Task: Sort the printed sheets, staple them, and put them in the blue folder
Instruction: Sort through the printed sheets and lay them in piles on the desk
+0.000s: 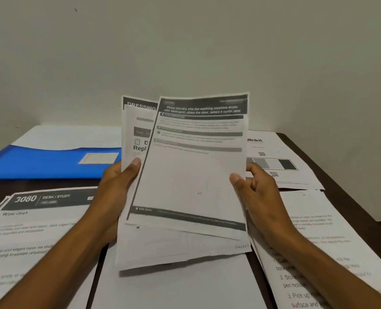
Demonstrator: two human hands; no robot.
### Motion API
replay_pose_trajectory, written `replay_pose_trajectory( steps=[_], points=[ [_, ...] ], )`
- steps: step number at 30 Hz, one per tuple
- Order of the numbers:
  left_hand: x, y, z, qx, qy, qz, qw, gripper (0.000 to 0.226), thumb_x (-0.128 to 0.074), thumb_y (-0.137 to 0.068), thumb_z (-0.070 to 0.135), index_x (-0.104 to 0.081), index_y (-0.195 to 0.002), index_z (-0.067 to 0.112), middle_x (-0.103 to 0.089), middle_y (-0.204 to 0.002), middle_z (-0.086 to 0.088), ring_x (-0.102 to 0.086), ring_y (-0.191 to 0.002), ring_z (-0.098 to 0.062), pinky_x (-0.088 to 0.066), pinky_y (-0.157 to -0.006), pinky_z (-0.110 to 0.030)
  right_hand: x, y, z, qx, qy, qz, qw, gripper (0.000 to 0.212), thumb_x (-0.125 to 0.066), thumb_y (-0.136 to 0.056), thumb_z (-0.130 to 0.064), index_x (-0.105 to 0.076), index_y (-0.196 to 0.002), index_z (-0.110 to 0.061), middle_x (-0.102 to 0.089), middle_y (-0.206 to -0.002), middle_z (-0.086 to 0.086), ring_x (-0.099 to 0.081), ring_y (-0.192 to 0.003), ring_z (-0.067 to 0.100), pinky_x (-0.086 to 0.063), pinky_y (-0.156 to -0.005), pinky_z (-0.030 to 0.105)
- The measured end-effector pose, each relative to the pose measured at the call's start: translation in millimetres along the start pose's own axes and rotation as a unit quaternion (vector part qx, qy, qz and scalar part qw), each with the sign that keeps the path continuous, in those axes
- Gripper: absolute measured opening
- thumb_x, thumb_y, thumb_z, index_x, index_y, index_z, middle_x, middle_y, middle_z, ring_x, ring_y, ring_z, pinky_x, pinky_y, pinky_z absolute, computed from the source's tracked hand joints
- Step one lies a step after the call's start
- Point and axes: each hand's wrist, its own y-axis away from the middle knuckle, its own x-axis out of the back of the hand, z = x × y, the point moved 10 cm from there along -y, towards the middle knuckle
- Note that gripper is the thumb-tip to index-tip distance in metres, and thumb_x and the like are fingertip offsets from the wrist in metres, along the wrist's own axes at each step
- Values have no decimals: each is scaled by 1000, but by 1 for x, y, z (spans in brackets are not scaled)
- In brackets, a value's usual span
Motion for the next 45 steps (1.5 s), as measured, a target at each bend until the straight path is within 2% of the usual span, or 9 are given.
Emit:
replay_pose_trajectory(
  steps=[2, 5, 9, 14, 21, 24, 30, 37, 45],
  points=[
    [3, -2, -3, 13, 10, 4, 1000, 28, -56, -107, 31, -71, -126, 18, -80, -110, -16, -79, -93, -36, -64, -79, -51, 14, -6, -3, -2, -16, 37, 999, 17, -58, -107, -35, -64, -111, -19, -58, -70, -3, -55, -62, 9, -49, -63, 24],
    [6, -3, -4, 27, 26, 12, 999, 27, -55, -107, 29, -71, -125, 17, -80, -108, -14, -80, -87, -31, -66, -64, -43, 58, -24, 11, -63, -5, 128, 990, 34, -55, -106, -41, -55, -87, -12, -59, -81, 3, -56, -76, 21, -48, -71, 40],
    [6, -2, -5, 36, 41, 18, 998, 24, -56, -107, 26, -71, -122, 17, -81, -103, -10, -80, -80, -25, -65, -58, -37, 113, -38, 52, -182, -55, 176, 966, 40, -67, -101, -44, -67, -110, -5, -73, -95, 11, -67, -80, 29, -60, -73, 45],
    [2, 0, -6, 41, 51, 12, 998, 26, -56, -107, 28, -70, -126, 17, -81, -104, -10, -80, -80, -25, -65, -59, -38, 132, -42, 69, -202, -51, 140, 968, 19, -77, -96, -29, -74, -98, -11, -79, -99, 17, -72, -82, 30, -60, -88, 45],
    [0, 3, -4, 38, 55, 2, 998, 27, -55, -107, 26, -70, -127, 15, -81, -104, -10, -80, -79, -24, -64, -57, -35, 139, -50, 74, -203, -159, 120, 959, 36, -77, -94, -28, -71, -123, -7, -76, -108, 4, -72, -82, 17, -58, -58, 23],
    [0, 3, -4, 36, 55, 2, 998, 25, -55, -107, 26, -71, -124, 17, -81, -106, -10, -80, -80, -24, -64, -58, -35, 139, -55, 68, -168, -238, 87, 953, 58, -79, -92, -17, -56, -145, -9, -72, -126, 7, -74, -95, 19, -63, -70, 26],
    [0, 2, -3, 35, 55, -3, 998, 26, -55, -107, 27, -71, -126, 18, -81, -108, -10, -80, -82, -24, -65, -60, -37, 148, -55, 64, -137, -113, 93, 980, 41, -69, -90, 14, -71, -126, -5, -68, -117, 10, -73, -96, 27, -64, -79, 25],
    [4, 0, 0, 30, 58, -1, 998, 25, -56, -107, 28, -71, -124, 18, -82, -104, -8, -80, -81, -23, -65, -60, -35, 165, -61, 75, -129, 63, 141, 980, 28, -77, -92, -7, -76, -118, -15, -78, -107, 12, -78, -94, 28, -57, -104, 49],
    [5, 3, 8, 23, 70, -10, 997, 21, -55, -107, 27, -71, -118, 21, -82, -102, -9, -81, -82, -25, -66, -60, -37, 148, -59, 46, -66, 152, 66, 984, 26, -79, -91, -24, -77, -114, -36, -70, -136, -2, -59, -135, 20, -42, -117, 57]
  ],
)
